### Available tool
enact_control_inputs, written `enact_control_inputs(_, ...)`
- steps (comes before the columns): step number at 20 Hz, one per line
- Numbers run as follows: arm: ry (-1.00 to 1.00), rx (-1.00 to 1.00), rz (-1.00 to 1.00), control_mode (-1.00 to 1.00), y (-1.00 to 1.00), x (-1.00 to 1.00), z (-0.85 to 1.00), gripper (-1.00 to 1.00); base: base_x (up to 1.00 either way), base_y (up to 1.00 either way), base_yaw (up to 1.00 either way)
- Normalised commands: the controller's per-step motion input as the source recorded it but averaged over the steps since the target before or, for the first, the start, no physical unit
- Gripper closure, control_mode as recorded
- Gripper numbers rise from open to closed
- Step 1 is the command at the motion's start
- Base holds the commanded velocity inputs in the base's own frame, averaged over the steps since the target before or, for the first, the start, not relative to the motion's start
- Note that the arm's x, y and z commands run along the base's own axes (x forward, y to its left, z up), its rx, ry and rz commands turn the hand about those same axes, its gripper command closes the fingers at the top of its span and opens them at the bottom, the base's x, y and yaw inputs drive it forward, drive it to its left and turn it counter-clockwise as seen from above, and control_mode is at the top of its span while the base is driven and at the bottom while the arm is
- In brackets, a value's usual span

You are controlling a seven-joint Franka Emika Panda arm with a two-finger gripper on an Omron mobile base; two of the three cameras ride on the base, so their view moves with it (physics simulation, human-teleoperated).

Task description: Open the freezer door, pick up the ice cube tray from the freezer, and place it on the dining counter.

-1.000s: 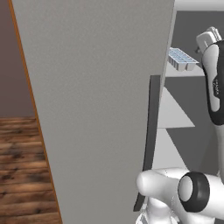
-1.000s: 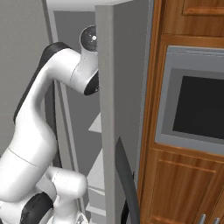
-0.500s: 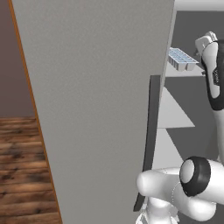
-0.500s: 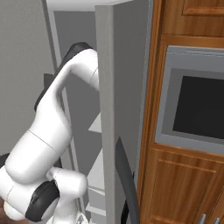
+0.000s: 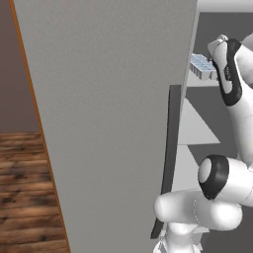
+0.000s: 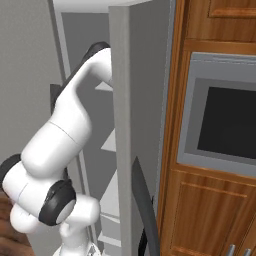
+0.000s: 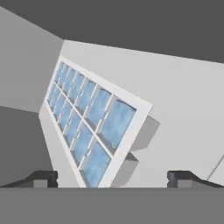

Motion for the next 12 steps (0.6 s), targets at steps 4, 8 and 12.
enact_control_inputs(4,0.08,0.02,0.00,-1.00,0.00,0.42,0.00,-1.00,0.00,0.00,0.00)
enact_control_inputs(8,0.07,0.01,0.00,-1.00,0.00,0.34,0.00,-1.00,0.00,0.00,0.00)
enact_control_inputs(12,0.06,0.00,0.00,-1.00,0.00,0.24,-0.01,-1.00,0.00,0.00,0.00)
